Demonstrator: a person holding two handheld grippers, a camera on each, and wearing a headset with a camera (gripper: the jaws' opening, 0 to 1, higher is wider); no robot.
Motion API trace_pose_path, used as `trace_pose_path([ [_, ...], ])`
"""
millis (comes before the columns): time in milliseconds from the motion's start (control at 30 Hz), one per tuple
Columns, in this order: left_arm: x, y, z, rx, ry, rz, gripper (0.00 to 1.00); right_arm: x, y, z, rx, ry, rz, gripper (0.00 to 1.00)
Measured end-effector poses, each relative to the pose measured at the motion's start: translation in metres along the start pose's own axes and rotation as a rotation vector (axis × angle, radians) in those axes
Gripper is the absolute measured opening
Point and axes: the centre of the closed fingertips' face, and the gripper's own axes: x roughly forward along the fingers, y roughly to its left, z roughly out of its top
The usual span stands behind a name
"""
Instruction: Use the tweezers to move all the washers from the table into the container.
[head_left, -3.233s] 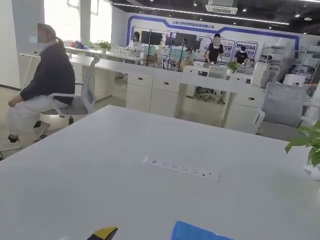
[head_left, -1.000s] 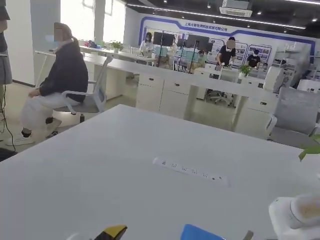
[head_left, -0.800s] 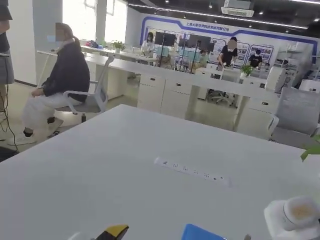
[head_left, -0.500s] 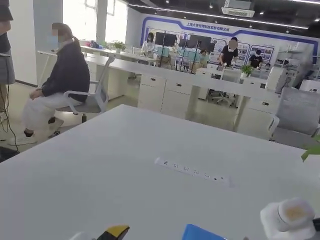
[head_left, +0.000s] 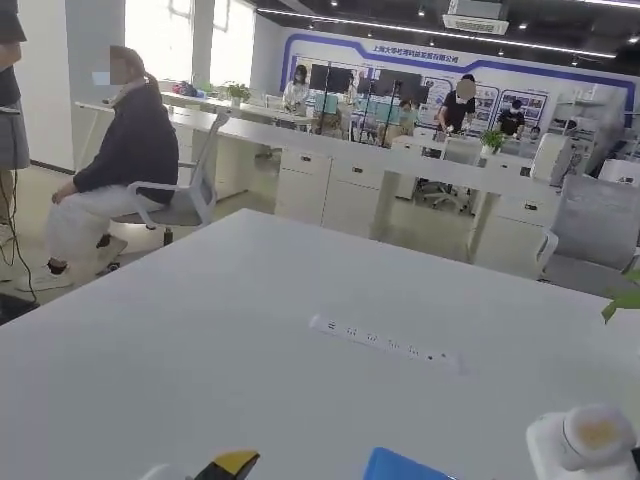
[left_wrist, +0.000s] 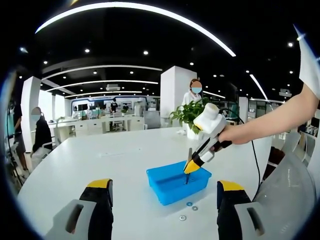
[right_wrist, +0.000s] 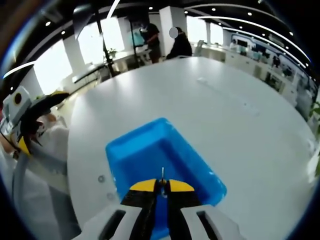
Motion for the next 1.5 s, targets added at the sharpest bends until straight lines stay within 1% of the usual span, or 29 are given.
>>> trace_pose_path([
  [233,0.0,-0.001,-0.001,0.003,0.006,-0.006,0.87,-0.017,0.013,0.012,-0.021,-0.034,-0.013,0.04],
  [300,0.0,-0.001,-0.001,0.003,0.007,-0.006,0.87,-0.025,0.018,0.017,-0.031,-0.052,-0.009,0.04],
  [367,0.0,-0.001,-0.001,0.002,0.007,-0.006,0.87,-0.028,0.022,0.02,-0.036,-0.058,-0.006,0.04],
  [500,0.001,-0.002,-0.002,0.005,0.012,-0.01,0.87,-0.04,0.039,0.03,-0.065,-0.088,0.012,0.04],
  [633,0.001,-0.003,-0.002,0.009,0.014,-0.012,0.87,-0.045,0.054,0.034,-0.082,-0.1,0.038,0.04],
  [700,0.001,-0.002,-0.002,0.008,0.014,-0.011,0.87,-0.045,0.061,0.035,-0.093,-0.098,0.048,0.04],
  [800,0.001,-0.002,-0.003,0.006,0.014,-0.01,0.87,-0.044,0.073,0.034,-0.094,-0.1,0.079,0.04],
  [900,0.001,-0.003,-0.003,0.007,0.017,-0.011,0.87,-0.04,0.08,0.03,-0.098,-0.086,0.097,0.04],
  [967,0.001,-0.003,-0.003,0.009,0.017,-0.012,0.87,-0.034,0.085,0.023,-0.105,-0.066,0.108,0.04],
  [1033,0.001,-0.003,-0.003,0.009,0.017,-0.014,0.87,-0.027,0.089,0.017,-0.094,-0.054,0.125,0.04],
  [1167,0.001,-0.002,-0.003,0.008,0.017,-0.012,0.87,-0.014,0.092,0.002,-0.076,-0.02,0.142,0.04],
  [1300,0.001,-0.003,-0.004,0.008,0.02,-0.015,0.87,-0.005,0.094,-0.01,-0.061,0.007,0.156,0.04],
  [1500,0.002,-0.003,-0.004,0.011,0.023,-0.016,0.86,0.002,0.099,-0.014,-0.054,0.012,0.168,0.04],
])
